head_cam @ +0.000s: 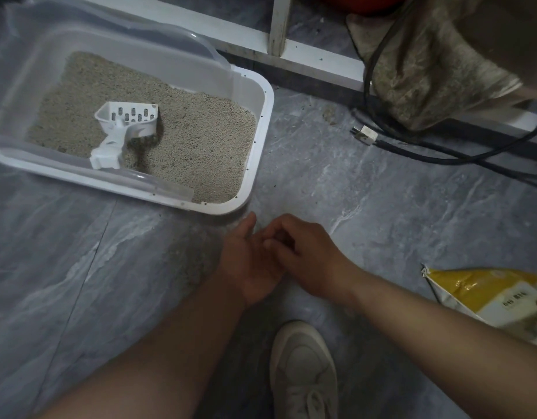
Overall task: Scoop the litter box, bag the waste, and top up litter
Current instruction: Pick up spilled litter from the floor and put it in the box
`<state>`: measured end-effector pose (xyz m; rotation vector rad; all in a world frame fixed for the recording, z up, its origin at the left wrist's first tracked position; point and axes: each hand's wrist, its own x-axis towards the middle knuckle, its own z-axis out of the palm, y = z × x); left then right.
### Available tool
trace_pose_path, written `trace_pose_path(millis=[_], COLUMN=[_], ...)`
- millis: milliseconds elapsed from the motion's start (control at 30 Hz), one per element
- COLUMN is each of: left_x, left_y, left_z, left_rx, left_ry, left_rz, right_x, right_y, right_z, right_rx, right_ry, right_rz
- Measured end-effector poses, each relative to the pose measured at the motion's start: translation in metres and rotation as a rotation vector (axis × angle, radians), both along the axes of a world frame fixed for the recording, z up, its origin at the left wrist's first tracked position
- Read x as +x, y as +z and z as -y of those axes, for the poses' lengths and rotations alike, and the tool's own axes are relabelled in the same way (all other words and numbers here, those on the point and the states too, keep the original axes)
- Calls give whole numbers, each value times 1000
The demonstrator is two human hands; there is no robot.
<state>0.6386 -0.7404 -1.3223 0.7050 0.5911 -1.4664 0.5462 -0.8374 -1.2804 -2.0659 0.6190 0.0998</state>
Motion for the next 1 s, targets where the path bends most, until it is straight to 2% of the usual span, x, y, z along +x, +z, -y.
trace_pose_path(millis=[267, 367, 433, 500, 567, 633, 800, 1000], left_x=[-2, -3, -3, -3, -1, 1, 6, 6], left_y=[4, 2, -2, -5, -4, -3, -2, -3], left_z=[5, 4, 1, -5, -11, -16, -22, -26], left_rx=[-48, -52, -3, 35, 50, 54, 101, 139], left_ry=[-36, 7, 30, 47, 55, 65, 92, 95], left_rz=[34, 4, 11, 4, 2, -5, -2, 17], right_x=[-9, -7, -5, 1, 8, 16, 22, 11], right_y=[16, 18, 6, -15, -37, -52, -62, -61], right_z=[6, 21, 41, 64, 82, 86, 54, 44], right_rx=[-112, -219, -337, -412, -434, -444, -575, -815], right_ry=[99, 59, -44, -119, -45, 32, 194, 349], right_rz=[70, 165, 176, 1, -265, -378, -428, -348])
